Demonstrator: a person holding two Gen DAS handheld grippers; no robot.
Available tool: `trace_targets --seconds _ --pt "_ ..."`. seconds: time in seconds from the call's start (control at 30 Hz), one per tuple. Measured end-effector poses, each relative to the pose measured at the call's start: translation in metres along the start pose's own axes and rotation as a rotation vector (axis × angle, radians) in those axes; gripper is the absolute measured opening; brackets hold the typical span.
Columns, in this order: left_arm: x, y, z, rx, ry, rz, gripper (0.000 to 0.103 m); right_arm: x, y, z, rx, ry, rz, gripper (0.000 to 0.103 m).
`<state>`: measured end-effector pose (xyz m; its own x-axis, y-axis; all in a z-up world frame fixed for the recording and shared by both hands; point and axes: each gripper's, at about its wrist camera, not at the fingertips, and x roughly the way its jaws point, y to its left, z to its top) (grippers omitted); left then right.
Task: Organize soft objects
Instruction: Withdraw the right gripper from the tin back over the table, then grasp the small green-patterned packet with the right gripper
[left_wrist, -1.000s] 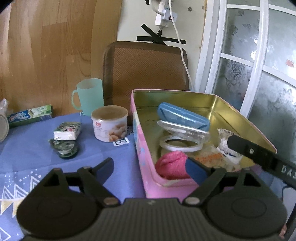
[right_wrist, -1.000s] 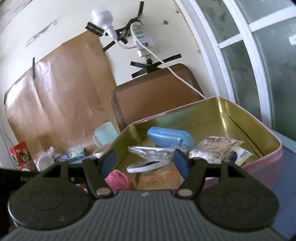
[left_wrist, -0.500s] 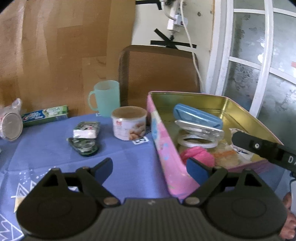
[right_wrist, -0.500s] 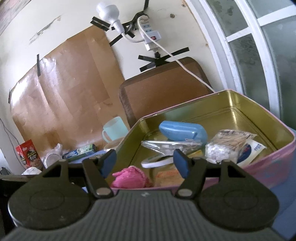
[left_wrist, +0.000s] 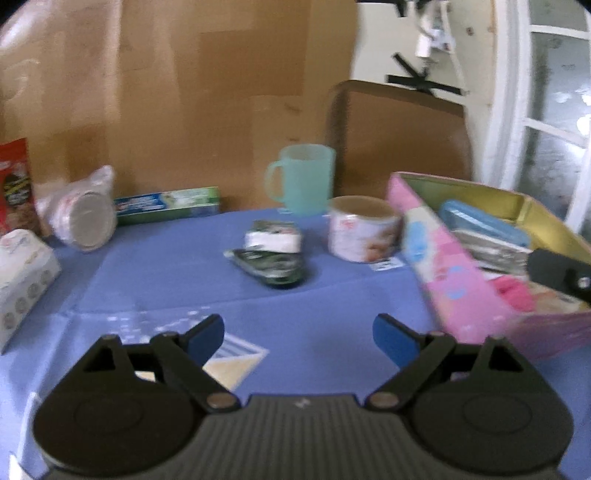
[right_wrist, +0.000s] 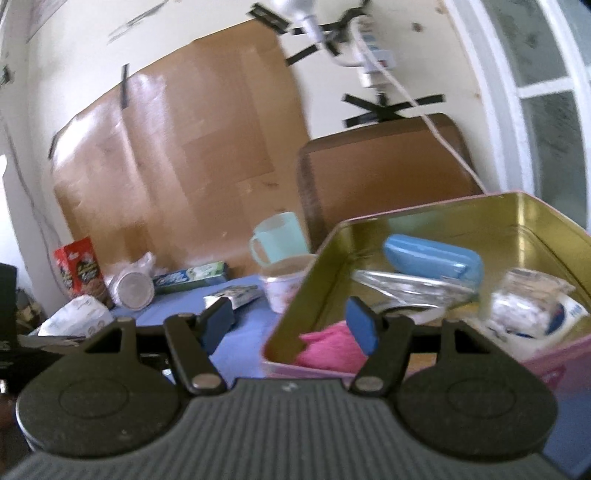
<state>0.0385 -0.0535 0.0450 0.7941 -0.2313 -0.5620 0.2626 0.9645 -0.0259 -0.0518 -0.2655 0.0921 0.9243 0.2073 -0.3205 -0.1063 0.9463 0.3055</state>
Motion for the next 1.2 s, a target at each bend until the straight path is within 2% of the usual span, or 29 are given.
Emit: trace_targets --seconds 0.43,0.6,0.8,0.93,1.07,1.2 --pt "0.023 0.077 -0.017 -0.115 0.025 0.17 0.091 0.038 0.055 -0.009 -0.145 0.116 0.127 0.07" --pt "0.022 0.1 -0.02 -0.225 -0.002 0.167 0.091 0.062 0.071 0.001 -0.17 0.192 0.182 0.07" --pt "0.015 0.13 -0.026 -0.395 -0.041 0.151 0.091 0.122 0.096 0.047 -0.282 0.306 0.242 0.072" --pt "0.015 0.129 -0.026 -0.389 -0.05 0.142 0.091 0.182 0.103 0.068 -0.338 0.41 0.2 0.082" --pt "0.013 0.122 -0.026 -0.355 -0.074 0.148 0.096 0.239 0.1 0.071 -0.259 0.514 0.137 0.082" --pt "0.012 0.123 -0.024 -0.352 -0.084 0.14 0.096 0.274 0.097 0.063 -0.231 0.573 0.069 0.082"
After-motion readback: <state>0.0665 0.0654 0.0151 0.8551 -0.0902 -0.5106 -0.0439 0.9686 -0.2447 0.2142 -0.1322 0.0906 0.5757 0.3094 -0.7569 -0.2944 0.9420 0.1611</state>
